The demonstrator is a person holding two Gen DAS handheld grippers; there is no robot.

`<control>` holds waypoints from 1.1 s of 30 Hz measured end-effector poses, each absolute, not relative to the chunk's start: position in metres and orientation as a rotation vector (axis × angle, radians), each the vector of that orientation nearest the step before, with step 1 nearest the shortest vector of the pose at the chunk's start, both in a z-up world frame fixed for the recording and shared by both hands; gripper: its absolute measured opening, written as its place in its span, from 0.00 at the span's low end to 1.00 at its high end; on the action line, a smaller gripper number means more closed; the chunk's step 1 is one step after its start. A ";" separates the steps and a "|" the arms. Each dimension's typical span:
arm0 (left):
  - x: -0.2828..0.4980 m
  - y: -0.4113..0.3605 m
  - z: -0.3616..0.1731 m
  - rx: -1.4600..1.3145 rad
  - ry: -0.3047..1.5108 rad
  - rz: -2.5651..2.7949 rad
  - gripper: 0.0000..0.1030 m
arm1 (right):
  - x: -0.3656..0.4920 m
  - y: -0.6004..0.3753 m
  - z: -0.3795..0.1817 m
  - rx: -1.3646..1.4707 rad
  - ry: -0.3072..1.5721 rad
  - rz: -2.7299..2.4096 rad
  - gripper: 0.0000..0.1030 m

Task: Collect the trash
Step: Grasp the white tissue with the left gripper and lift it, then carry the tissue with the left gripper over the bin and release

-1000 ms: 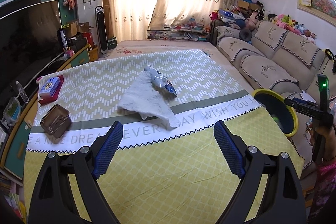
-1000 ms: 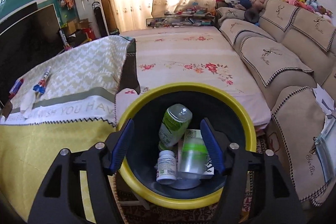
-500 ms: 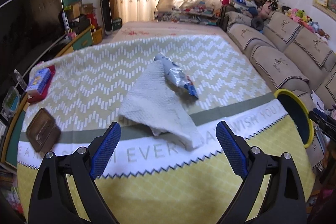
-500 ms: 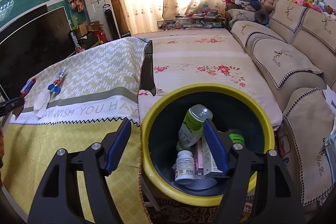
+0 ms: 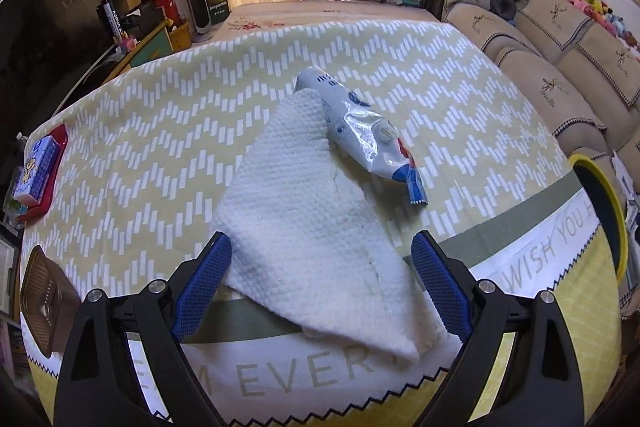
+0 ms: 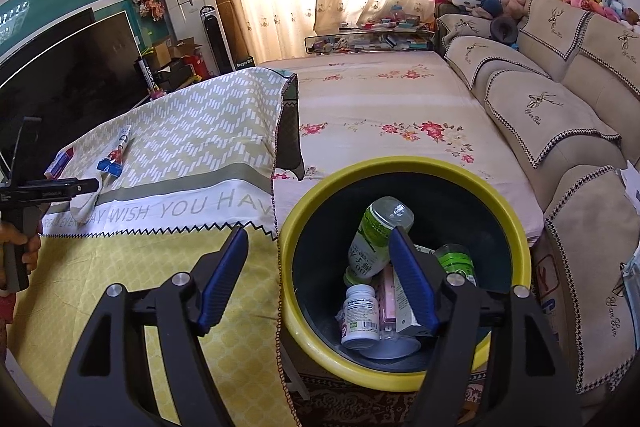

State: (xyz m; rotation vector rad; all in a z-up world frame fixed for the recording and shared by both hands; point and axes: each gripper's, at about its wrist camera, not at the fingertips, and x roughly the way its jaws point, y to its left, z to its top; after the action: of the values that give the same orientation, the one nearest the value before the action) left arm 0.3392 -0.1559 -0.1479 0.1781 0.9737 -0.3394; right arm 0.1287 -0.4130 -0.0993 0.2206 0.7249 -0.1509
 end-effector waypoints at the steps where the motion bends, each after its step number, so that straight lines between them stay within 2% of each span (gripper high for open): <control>1: 0.339 -0.157 -0.149 0.184 0.975 -0.340 0.81 | 0.129 -0.413 -0.099 0.221 0.725 -0.151 0.67; 2: 0.338 -0.159 -0.151 0.199 0.976 -0.331 0.76 | 0.129 -0.412 -0.099 0.221 0.724 -0.152 0.67; 7: 0.333 -0.163 -0.153 0.218 0.956 -0.320 0.67 | 0.126 -0.409 -0.098 0.231 0.719 -0.145 0.67; 9: 0.331 -0.162 -0.151 0.215 0.946 -0.319 0.52 | 0.125 -0.408 -0.098 0.233 0.719 -0.140 0.67; 10: 0.330 -0.161 -0.150 0.214 0.942 -0.314 0.49 | 0.125 -0.407 -0.098 0.234 0.719 -0.137 0.67; 12: 0.329 -0.156 -0.149 0.204 0.939 -0.302 0.34 | 0.123 -0.406 -0.098 0.238 0.718 -0.132 0.67; 15: 0.328 -0.144 -0.146 0.169 0.938 -0.301 0.17 | 0.120 -0.406 -0.097 0.240 0.715 -0.129 0.67; 18: 0.320 -0.133 -0.141 0.144 0.930 -0.309 0.14 | 0.116 -0.407 -0.094 0.241 0.708 -0.129 0.67; 25: 0.275 -0.132 -0.108 0.174 0.817 -0.327 0.14 | 0.103 -0.411 -0.085 0.250 0.678 -0.137 0.67; 33: 0.214 -0.178 -0.061 0.216 0.701 -0.474 0.14 | 0.076 -0.426 -0.081 0.252 0.660 -0.180 0.67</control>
State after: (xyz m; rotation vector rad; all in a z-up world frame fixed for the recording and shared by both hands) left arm 0.2136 -0.1779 -0.0614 0.2164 0.7009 -0.4740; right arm 0.0764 -0.4258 -0.0810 0.2520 0.6598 -0.1805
